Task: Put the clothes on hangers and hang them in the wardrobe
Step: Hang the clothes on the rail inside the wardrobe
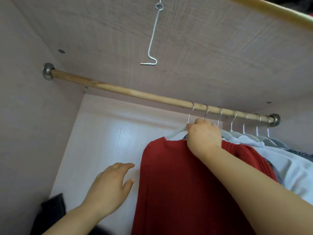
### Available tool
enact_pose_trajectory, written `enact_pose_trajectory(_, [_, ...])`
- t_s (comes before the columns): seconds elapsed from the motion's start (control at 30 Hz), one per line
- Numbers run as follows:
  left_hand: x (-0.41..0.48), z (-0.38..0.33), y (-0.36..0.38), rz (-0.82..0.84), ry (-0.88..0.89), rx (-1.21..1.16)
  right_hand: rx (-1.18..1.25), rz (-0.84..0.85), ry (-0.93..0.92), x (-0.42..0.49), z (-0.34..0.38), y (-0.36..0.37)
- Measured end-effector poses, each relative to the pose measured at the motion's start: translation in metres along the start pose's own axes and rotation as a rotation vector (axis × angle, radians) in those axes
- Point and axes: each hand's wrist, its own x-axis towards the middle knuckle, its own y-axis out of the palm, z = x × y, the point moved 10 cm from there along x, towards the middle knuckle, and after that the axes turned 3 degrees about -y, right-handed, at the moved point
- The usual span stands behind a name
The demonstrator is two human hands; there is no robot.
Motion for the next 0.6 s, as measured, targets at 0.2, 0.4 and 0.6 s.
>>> enact_pose_trajectory(0.2, [-0.019, 0.012, 0.012, 0.074, -0.075, 0.015, 0.21, -0.043, -0.257, -0.073, 0.067, 0.026])
enact_pose_trajectory(0.4, [-0.09, 0.04, 0.037, 0.253, -0.179, 0.134, 0.51, 0.197, -0.276, -0.178, 0.136, 0.081])
enact_pose_trajectory(0.6, [-0.214, 0.083, 0.06, 0.437, -0.375, 0.279, 0.734, 0.399, -0.345, -0.291, 0.209, 0.121])
